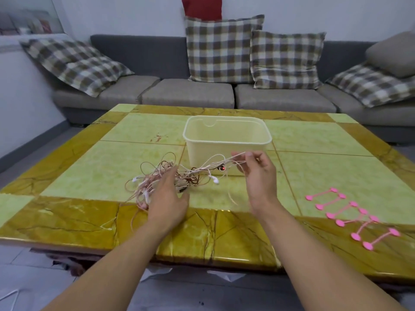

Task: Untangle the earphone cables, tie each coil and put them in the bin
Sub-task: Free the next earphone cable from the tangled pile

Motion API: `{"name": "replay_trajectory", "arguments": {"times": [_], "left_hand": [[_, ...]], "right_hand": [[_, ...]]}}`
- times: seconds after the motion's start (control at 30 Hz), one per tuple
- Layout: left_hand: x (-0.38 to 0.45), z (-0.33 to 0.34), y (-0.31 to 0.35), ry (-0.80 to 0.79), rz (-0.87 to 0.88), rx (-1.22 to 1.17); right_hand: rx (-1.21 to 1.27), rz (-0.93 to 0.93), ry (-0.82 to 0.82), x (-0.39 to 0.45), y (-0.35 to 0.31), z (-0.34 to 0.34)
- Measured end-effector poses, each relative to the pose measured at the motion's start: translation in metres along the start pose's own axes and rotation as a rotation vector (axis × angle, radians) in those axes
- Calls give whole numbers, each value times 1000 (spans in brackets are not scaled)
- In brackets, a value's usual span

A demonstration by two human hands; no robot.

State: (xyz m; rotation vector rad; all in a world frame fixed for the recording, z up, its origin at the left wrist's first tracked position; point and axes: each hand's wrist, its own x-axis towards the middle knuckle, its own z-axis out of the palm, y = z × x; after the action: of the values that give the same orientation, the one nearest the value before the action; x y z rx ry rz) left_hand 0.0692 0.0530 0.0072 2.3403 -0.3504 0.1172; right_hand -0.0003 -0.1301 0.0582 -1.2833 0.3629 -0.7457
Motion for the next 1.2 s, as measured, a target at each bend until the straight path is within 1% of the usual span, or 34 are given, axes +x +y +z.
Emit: {"name": "replay_trajectory", "arguments": {"times": [0.07, 0.13, 0.23, 0.3, 0.33, 0.4, 0.43, 0.5, 0.57, 0.6, 0.7, 0.8, 0.83, 0.87, 0.93, 0.97, 1.0, 1.03, 1.07, 1.1, 1.13, 1.17, 1.2], "left_hand": [[5, -2, 7, 128, -20, 31], [6, -5, 12, 204, -13, 120], [6, -3, 8, 179, 29, 338], [5, -2, 6, 151, 39, 447], [5, -2, 5, 137, 48, 488], [5, -3, 6, 77, 69, 558], [3, -2, 6, 48, 82, 567], [0, -2, 9, 12, 95, 545], [-2, -3, 16, 8, 107, 488], [-4, -3, 19, 16, 116, 469], [-5, -1, 25, 51, 143, 453], [-9, 2, 29, 148, 236, 405], [-9, 2, 30, 211, 291, 391], [-9, 2, 31, 292, 348, 377], [-9, -2, 34, 443, 453, 353], [-9, -4, 35, 485, 497, 352], [-8, -5, 37, 493, 530, 341], [-6, -5, 37, 451, 551, 301], [-5, -5, 38, 347, 544, 230], [-4, -4, 38, 208, 500, 172], [-5, -4, 37, 65, 440, 172], [-7, -3, 36, -55, 377, 248], [-8, -3, 35, -139, 325, 358]], "right_hand": [[93, 43, 98, -1, -10, -5], [55, 53, 191, 0, -16, -14], [-156, 62, 236, 2, -19, -26], [-353, 87, 205, 3, -22, -34], [-450, 117, 147, 2, -23, -37], [-644, 203, -39, 1, -19, -44], [-725, 246, -120, 1, -15, -47], [-884, 307, -224, 1, -4, -55], [-1012, 272, -308, -1, 0, -57], [-1037, 231, -330, -3, -1, -55], [-1006, 57, -408, -11, -6, -46], [-886, -92, -558, -19, -7, -32], [-871, -93, -613, -21, -7, -29], [-886, -56, -675, -23, -5, -26], [-1019, 27, -790, -26, 1, -24], [-1101, 44, -816, -27, 4, -25], [-1170, 45, -818, -27, 7, -25], [-1235, 34, -805, -27, 8, -25], [-1306, 11, -793, -25, 10, -26], [-1381, -18, -787, -24, 10, -27], [-1447, -41, -791, -22, 11, -28], [-1486, -51, -801, -21, 10, -29], [-1491, -40, -812, -21, 9, -31]]}}
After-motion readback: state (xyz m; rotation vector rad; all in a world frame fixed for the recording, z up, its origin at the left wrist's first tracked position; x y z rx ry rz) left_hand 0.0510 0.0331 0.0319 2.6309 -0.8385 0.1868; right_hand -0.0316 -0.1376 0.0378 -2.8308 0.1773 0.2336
